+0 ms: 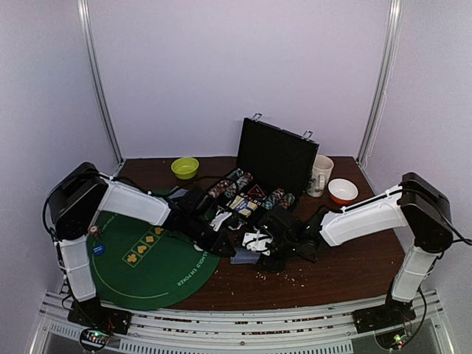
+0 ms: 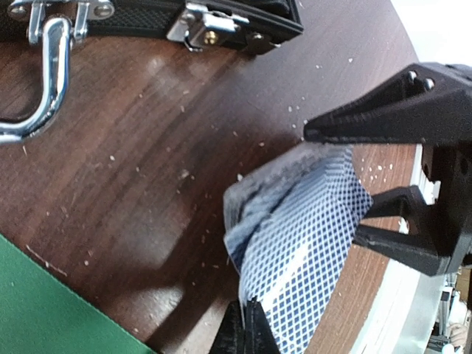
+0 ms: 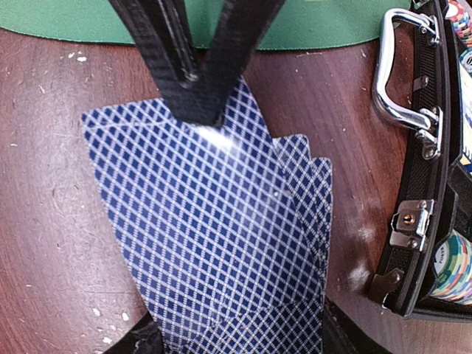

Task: Distribute texas hold em gaming equipment
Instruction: Pick up the poker card from the face-down deck piles, then distribute the poker card in the small blind area.

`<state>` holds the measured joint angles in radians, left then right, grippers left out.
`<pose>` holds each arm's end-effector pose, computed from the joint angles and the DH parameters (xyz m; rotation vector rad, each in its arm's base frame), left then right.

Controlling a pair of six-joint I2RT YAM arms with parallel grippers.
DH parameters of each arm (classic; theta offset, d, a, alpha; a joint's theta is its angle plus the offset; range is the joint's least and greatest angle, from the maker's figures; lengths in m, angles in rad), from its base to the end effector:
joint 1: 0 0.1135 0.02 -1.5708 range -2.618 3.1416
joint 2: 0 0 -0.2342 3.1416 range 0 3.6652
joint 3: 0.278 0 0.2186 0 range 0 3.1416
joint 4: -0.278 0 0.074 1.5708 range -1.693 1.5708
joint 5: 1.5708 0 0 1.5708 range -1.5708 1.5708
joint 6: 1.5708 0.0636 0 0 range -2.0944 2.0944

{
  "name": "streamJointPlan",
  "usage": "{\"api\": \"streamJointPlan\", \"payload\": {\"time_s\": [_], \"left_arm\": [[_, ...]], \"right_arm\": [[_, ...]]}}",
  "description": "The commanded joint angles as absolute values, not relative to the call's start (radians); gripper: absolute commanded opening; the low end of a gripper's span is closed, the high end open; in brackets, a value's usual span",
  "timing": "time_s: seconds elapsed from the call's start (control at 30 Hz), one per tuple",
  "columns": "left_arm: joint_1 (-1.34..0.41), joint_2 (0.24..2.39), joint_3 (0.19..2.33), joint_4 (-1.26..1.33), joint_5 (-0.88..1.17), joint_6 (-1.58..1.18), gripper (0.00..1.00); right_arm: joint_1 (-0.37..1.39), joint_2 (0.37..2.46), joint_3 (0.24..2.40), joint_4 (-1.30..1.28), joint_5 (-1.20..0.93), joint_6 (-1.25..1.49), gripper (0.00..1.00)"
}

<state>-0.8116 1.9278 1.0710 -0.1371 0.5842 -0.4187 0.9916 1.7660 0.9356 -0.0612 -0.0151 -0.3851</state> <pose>0.2183 -0.2810 0.1069 0.7841 2.6720 -1.1561 0.1842 0.2834 0.1215 -1.5827 1.9137 0.2799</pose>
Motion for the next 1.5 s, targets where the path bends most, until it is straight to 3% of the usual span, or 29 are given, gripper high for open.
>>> {"api": "streamJointPlan", "payload": {"time_s": [0.0,0.23,0.57,0.7,0.87,1.13,1.3,1.47], "left_arm": [[-0.812,1.876,1.058,-0.174,0.618,-0.384,0.0],[-0.764,1.732,1.005,-0.212,0.635,-0.426,0.0],[-0.623,1.362,0.781,-0.37,0.535,-0.749,0.0],[-0.436,1.086,0.615,-0.586,0.448,-0.887,0.0],[-0.018,0.889,0.526,-0.87,0.38,-0.809,0.0],[0.128,0.898,0.597,-1.024,0.206,-0.821,0.0],[0.166,1.019,0.646,-1.095,0.225,-0.824,0.0],[0.182,1.106,0.786,-1.167,0.07,-0.819,0.0]], "right_arm": [[0.976,1.769,0.907,-0.142,0.014,-0.373,0.6],[0.971,1.769,0.907,-0.144,0.012,-0.374,0.6],[0.969,1.782,0.914,-0.149,0.0,-0.373,0.6],[0.967,1.781,0.917,-0.154,-0.003,-0.375,0.6],[0.964,1.781,0.914,-0.151,-0.002,-0.373,0.6],[0.962,1.766,0.918,-0.153,-0.019,-0.374,0.6],[0.96,1.761,0.915,-0.155,-0.017,-0.375,0.6],[0.958,1.75,0.909,-0.15,-0.014,-0.376,0.6]]}}
